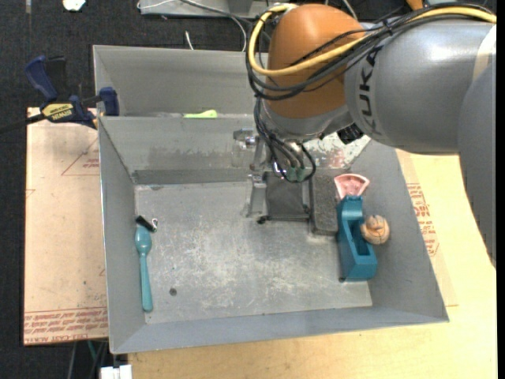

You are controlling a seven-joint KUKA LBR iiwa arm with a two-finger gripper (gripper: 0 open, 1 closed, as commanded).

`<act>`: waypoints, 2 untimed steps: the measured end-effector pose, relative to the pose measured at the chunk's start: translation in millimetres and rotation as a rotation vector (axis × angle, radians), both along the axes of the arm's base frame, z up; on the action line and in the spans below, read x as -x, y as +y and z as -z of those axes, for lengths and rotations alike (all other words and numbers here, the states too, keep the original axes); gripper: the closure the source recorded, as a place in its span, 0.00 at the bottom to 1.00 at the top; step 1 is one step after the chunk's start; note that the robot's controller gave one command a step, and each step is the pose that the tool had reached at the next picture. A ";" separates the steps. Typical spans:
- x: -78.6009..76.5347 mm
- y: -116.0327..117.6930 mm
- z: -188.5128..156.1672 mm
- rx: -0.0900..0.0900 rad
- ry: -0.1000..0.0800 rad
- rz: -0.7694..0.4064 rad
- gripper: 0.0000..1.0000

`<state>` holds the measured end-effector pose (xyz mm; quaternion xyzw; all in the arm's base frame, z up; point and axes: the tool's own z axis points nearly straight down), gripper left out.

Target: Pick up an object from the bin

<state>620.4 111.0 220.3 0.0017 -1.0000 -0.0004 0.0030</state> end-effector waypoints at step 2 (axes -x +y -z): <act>-1.4 -0.8 -5.2 -0.001 -0.008 0.003 0.00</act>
Offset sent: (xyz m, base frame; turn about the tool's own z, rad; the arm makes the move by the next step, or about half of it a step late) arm 0.0000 0.0000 0.0000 0.0000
